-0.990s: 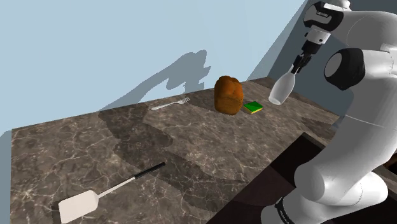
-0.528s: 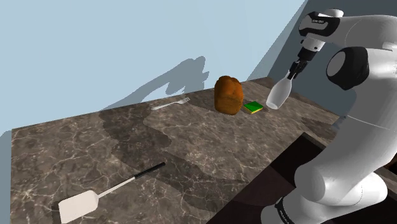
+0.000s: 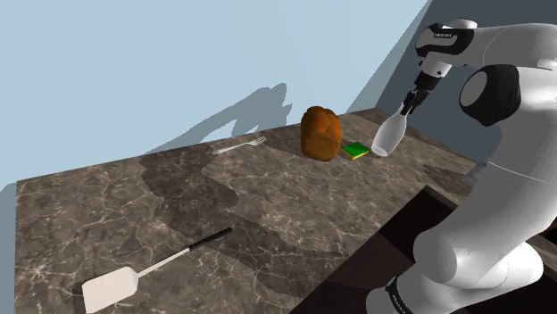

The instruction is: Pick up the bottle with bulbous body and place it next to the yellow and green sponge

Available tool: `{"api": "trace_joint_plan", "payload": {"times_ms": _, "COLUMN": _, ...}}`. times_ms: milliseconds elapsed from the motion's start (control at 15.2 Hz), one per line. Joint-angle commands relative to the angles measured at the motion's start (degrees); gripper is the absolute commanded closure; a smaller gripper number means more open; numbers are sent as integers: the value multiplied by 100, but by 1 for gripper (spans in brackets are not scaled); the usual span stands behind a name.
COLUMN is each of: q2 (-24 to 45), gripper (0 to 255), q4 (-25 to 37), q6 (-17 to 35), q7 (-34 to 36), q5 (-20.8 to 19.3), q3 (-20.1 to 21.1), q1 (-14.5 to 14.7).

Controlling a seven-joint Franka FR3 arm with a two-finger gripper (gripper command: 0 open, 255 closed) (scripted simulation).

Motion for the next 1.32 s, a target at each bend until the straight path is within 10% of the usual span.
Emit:
{"api": "trace_joint_plan", "payload": {"times_ms": 0, "q2": -1, "gripper": 255, "q4": 0, "q6": 3, "q7": 0, "q5": 0, "q3": 0, "q1": 0}}
{"api": "trace_joint_plan", "payload": {"times_ms": 66, "q2": -1, "gripper": 255, "q4": 0, "q6": 3, "q7": 0, "q5": 0, "q3": 0, "q1": 0}}
{"api": "trace_joint_plan", "payload": {"times_ms": 132, "q2": -2, "gripper": 0, "q4": -1, "q6": 3, "q7": 1, "q5": 0, "q3": 0, "q1": 1}}
{"api": "trace_joint_plan", "payload": {"times_ms": 1254, "q2": 190, "gripper": 0, "q4": 1014, "q6": -826, "q7": -11, "q5": 69, "q3": -13, "q1": -108}}
